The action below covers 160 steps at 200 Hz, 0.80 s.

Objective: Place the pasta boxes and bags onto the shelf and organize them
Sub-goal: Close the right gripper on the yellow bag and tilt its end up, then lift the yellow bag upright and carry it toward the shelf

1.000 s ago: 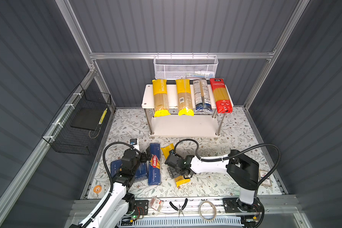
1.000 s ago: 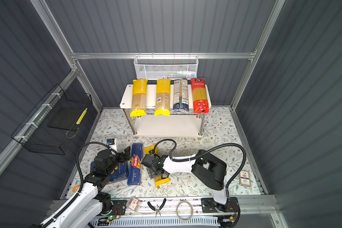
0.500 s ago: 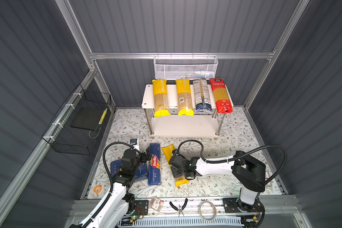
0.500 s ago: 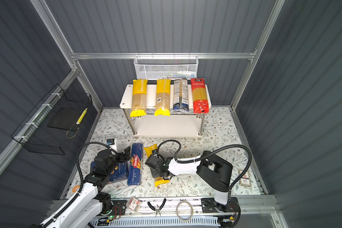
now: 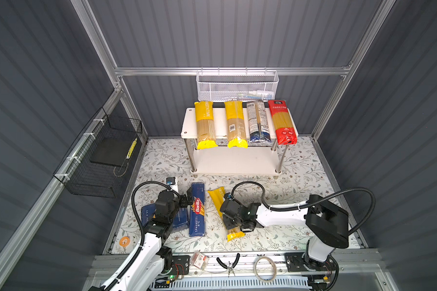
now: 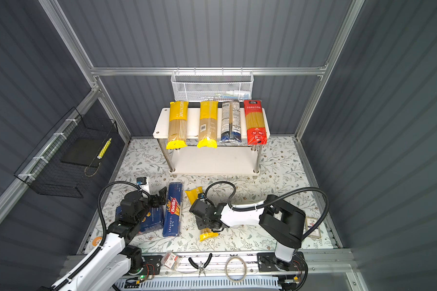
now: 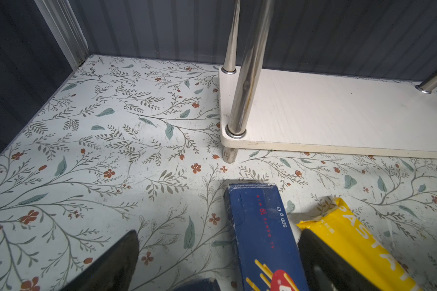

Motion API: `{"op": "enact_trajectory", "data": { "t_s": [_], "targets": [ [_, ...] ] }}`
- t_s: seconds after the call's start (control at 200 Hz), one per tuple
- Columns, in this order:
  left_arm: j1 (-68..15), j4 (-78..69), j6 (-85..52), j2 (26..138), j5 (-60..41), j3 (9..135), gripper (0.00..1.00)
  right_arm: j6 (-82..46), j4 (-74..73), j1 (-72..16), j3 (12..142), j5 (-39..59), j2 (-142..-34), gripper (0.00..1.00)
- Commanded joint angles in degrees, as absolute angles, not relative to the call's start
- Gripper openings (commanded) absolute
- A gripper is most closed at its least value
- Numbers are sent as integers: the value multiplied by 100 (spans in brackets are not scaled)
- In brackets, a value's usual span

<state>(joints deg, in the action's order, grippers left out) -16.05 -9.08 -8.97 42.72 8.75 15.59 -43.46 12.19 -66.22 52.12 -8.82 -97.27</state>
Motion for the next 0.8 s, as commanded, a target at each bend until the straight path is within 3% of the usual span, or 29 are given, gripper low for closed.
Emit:
{"op": "enact_trajectory", "data": {
  "t_s": [0.0, 0.15, 0.795],
  "targets": [
    [-1608, -967, -786, 4201, 816, 1672, 99, -4567, 1485, -6632, 4995, -1279, -9301, 29],
    [-1608, -967, -791, 4234, 825, 1694, 99, -4639, 1281, -6627, 4617, -1584, -8705, 21],
    [-1604, -967, -782, 4210, 791, 1681, 99, -4569, 1638, -6120, 3768, -2151, -6689, 12]
  ]
}}
